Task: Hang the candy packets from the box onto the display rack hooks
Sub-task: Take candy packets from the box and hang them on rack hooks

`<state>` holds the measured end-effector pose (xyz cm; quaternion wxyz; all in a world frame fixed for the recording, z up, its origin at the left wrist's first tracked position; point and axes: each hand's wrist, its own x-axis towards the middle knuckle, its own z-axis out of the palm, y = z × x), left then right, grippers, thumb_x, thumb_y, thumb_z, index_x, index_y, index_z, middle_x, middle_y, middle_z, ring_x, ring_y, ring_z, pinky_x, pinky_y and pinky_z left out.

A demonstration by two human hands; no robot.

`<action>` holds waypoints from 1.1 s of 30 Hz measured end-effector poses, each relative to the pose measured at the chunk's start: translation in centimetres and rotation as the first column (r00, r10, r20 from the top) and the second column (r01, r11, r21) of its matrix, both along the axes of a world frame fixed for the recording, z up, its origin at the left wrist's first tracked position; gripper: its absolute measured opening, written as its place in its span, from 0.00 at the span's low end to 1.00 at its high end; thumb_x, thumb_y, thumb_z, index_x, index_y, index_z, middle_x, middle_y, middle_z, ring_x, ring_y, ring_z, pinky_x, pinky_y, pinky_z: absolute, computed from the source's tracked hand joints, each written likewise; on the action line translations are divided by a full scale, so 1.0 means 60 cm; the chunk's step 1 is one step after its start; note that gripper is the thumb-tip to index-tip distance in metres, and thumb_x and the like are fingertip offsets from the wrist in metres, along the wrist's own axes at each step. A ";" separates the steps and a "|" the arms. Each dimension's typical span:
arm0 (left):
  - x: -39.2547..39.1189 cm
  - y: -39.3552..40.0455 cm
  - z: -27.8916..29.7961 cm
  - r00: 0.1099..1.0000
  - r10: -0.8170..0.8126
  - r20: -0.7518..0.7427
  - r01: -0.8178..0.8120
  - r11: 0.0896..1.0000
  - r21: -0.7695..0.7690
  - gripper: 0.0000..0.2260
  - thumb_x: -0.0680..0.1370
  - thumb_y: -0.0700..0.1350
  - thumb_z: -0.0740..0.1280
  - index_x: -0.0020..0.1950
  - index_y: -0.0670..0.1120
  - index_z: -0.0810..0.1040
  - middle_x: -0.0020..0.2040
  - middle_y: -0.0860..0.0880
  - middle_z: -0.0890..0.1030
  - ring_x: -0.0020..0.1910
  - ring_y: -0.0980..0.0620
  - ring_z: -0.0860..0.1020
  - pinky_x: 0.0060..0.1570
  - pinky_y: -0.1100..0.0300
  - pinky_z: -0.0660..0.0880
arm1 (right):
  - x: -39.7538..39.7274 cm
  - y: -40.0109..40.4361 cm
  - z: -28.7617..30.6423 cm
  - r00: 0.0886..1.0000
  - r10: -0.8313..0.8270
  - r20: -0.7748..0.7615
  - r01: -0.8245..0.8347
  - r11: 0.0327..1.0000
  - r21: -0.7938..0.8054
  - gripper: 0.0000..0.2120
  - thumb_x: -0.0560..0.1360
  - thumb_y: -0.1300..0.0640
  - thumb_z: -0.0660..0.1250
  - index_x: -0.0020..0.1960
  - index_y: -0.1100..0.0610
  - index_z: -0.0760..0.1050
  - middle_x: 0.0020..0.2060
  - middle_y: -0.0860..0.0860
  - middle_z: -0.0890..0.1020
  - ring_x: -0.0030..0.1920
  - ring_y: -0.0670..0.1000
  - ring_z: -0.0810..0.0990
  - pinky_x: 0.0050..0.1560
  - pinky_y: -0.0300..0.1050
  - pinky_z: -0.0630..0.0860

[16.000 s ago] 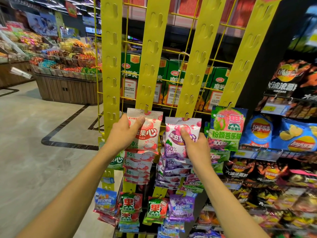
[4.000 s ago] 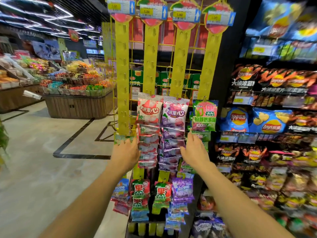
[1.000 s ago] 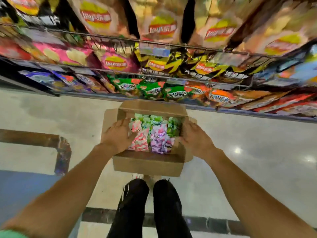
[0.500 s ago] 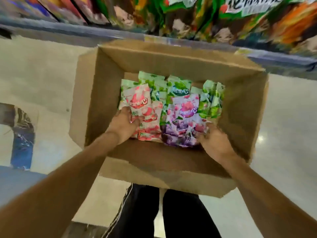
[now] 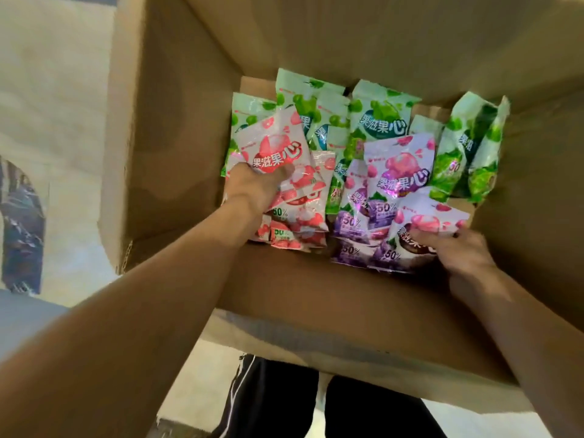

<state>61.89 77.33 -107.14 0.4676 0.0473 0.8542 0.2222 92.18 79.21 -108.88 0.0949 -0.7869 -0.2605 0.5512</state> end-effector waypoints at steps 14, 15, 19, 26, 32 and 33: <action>-0.021 -0.026 0.248 0.962 -0.066 0.264 0.017 0.983 0.185 0.17 0.78 0.39 0.74 0.65 0.51 0.77 0.59 0.51 0.85 0.60 0.48 0.82 0.63 0.44 0.78 | -0.073 0.052 0.287 0.981 0.163 -0.105 -0.126 0.948 0.293 0.11 0.79 0.51 0.70 0.61 0.50 0.76 0.54 0.45 0.85 0.56 0.48 0.84 0.58 0.48 0.79; -0.024 -0.021 0.291 0.956 -0.048 0.291 -0.012 0.980 0.200 0.19 0.77 0.39 0.74 0.66 0.51 0.77 0.58 0.51 0.85 0.59 0.48 0.83 0.62 0.44 0.79 | -0.088 0.062 0.332 0.975 0.149 -0.163 -0.089 0.941 0.327 0.13 0.79 0.51 0.70 0.63 0.50 0.76 0.55 0.46 0.85 0.57 0.47 0.84 0.57 0.46 0.81; -0.040 -0.001 0.487 0.936 -0.053 0.348 -0.059 0.951 0.304 0.23 0.72 0.41 0.78 0.64 0.54 0.78 0.56 0.51 0.86 0.55 0.46 0.85 0.59 0.43 0.80 | -0.158 0.106 0.534 0.951 0.084 -0.297 0.026 0.937 0.349 0.16 0.78 0.48 0.70 0.64 0.52 0.79 0.51 0.44 0.87 0.53 0.44 0.86 0.56 0.46 0.82; -0.128 0.012 0.898 0.958 -0.028 0.284 -0.147 0.806 0.574 0.32 0.61 0.51 0.78 0.65 0.52 0.79 0.54 0.49 0.87 0.54 0.43 0.85 0.55 0.38 0.80 | -0.261 0.154 0.931 0.816 0.099 -0.570 0.067 0.963 0.263 0.14 0.81 0.47 0.63 0.57 0.57 0.80 0.23 0.44 0.78 0.25 0.39 0.77 0.23 0.33 0.72; -0.185 -0.022 1.205 0.997 -0.021 0.080 -0.044 0.690 0.722 0.23 0.72 0.46 0.80 0.65 0.50 0.78 0.54 0.49 0.87 0.52 0.45 0.86 0.48 0.46 0.85 | -0.327 0.147 1.211 0.719 0.393 -0.573 -0.101 0.875 0.474 0.42 0.56 0.33 0.81 0.63 0.55 0.80 0.36 0.43 0.85 0.29 0.40 0.78 0.29 0.33 0.73; -0.190 -0.032 1.247 0.999 0.010 0.049 -0.043 0.673 0.739 0.20 0.73 0.43 0.79 0.63 0.50 0.79 0.52 0.50 0.88 0.50 0.46 0.87 0.44 0.51 0.85 | -0.333 0.143 1.248 0.699 0.437 -0.566 -0.129 0.856 0.501 0.49 0.47 0.32 0.84 0.62 0.55 0.80 0.40 0.44 0.86 0.33 0.43 0.82 0.32 0.36 0.75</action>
